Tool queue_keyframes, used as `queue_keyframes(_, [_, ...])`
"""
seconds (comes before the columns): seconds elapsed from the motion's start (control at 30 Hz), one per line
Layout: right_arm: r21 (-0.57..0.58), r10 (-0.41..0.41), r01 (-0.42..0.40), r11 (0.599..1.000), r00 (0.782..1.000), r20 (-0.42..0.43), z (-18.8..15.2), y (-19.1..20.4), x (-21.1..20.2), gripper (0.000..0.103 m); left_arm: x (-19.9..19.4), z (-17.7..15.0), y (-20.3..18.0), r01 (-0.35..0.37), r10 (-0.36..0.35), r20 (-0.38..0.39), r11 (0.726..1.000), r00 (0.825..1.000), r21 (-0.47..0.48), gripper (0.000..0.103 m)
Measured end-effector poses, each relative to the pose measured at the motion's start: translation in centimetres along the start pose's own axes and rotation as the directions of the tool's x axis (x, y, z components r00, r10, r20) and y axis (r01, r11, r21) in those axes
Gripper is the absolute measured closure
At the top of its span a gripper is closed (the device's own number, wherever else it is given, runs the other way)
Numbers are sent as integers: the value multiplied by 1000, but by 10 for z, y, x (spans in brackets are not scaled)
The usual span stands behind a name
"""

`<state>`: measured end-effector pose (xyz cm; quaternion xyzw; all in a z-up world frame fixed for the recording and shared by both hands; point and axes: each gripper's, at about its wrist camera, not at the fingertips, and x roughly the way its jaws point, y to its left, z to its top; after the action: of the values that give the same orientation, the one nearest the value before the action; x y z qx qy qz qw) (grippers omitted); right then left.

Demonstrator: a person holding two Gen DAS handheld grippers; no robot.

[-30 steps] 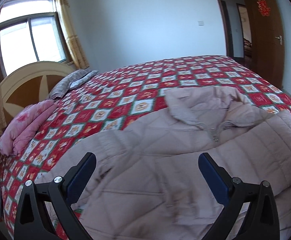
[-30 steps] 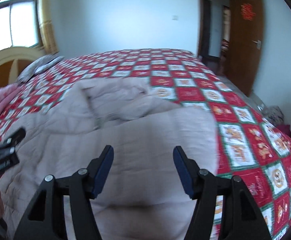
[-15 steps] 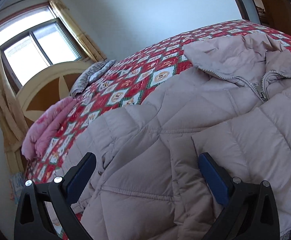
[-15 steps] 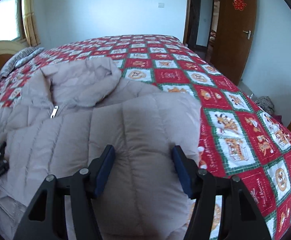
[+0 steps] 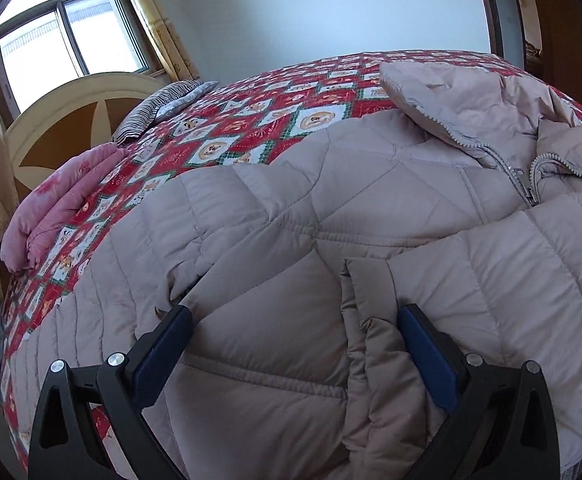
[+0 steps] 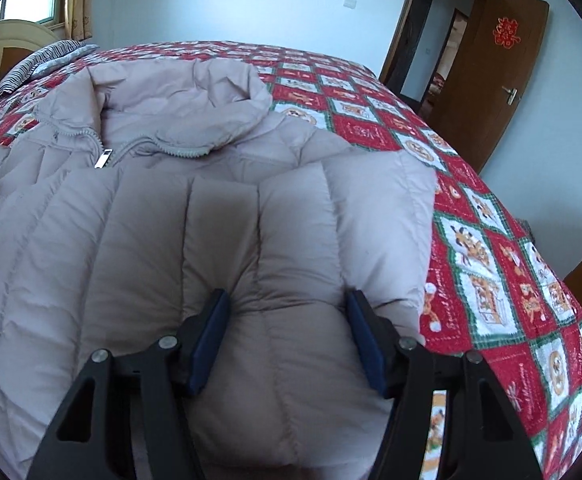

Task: Fold large clothes

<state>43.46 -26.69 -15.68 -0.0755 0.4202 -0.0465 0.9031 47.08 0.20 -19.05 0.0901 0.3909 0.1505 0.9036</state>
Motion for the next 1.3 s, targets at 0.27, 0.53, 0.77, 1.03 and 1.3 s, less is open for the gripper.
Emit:
queue_keyframes(0.27, [19, 101, -104, 994, 989, 106, 27, 48, -56, 33, 1, 0, 1, 8, -8, 2, 1000, 1000, -5, 1])
queue_keyframes(0.53, [29, 128, -129, 991, 992, 16, 3, 80, -1, 34, 1, -1, 5, 27, -27, 2, 999, 1000, -21, 1])
queue_keyframes(0.77, [1, 96, -96, 995, 995, 13, -5, 88, 5, 32, 1, -1, 5, 30, -30, 1, 999, 1000, -24, 1])
queue_keyframes(1.03, [-30, 63, -62, 998, 998, 26, -6, 93, 6, 32, -3, 1, 11, 60, -60, -5, 998, 998, -19, 1])
queue_keyframes(1.3, [-59, 36, -34, 998, 999, 34, -5, 98, 3, 32, -48, -4, 87, 2, -1, 66, 1000, 998, -7, 1])
